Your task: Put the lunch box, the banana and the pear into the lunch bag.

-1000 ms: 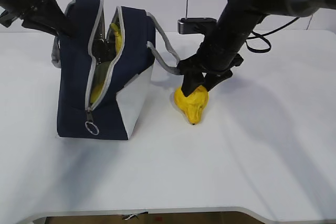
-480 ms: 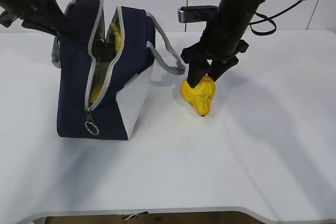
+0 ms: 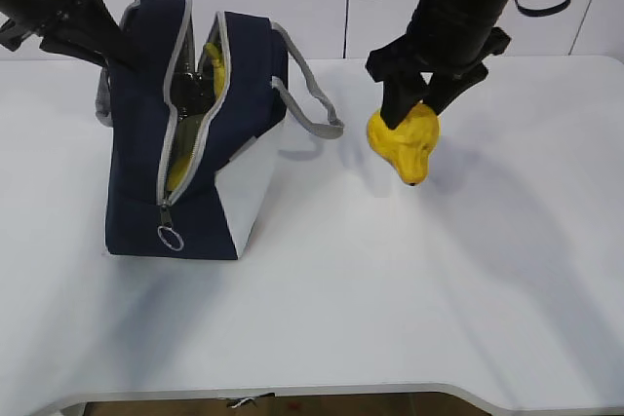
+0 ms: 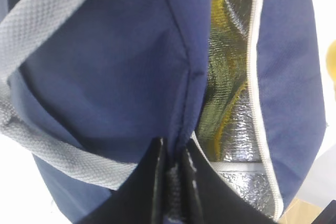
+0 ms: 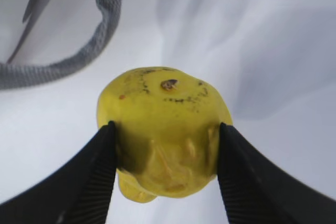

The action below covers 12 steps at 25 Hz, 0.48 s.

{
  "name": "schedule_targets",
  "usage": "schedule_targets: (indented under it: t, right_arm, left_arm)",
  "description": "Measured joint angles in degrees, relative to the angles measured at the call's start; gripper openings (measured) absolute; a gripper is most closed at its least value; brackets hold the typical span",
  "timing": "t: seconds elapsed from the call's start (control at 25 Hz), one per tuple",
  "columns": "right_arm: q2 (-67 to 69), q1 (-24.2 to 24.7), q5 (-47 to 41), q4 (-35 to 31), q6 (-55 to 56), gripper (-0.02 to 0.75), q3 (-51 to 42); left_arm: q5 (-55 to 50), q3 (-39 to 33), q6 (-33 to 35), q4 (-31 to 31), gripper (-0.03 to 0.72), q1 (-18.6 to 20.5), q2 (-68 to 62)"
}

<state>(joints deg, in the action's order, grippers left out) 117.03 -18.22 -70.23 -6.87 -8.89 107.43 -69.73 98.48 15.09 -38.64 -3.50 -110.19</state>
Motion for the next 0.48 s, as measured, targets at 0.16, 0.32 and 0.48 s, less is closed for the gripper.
schedule_targets:
  t: [0.16, 0.32, 0.48]
  right_arm:
    - [-4.93, 0.00, -0.33, 3.24, 1.36, 0.440, -2.13]
    - [-8.23, 0.00, -0.41, 2.52, 1.95, 0.438, -2.13]
    - [-8.76, 0.00, -1.17, 0.32, 2.18, 0.438, -1.00]
  left_arm:
    - [0.00, 0.00, 0.00, 0.00, 0.027, 0.00, 0.00]
    - [-0.02, 0.00, 0.00, 0.00, 0.027, 0.00, 0.00]
    - [-0.12, 0.00, 0.00, -0.91, 0.027, 0.00, 0.00]
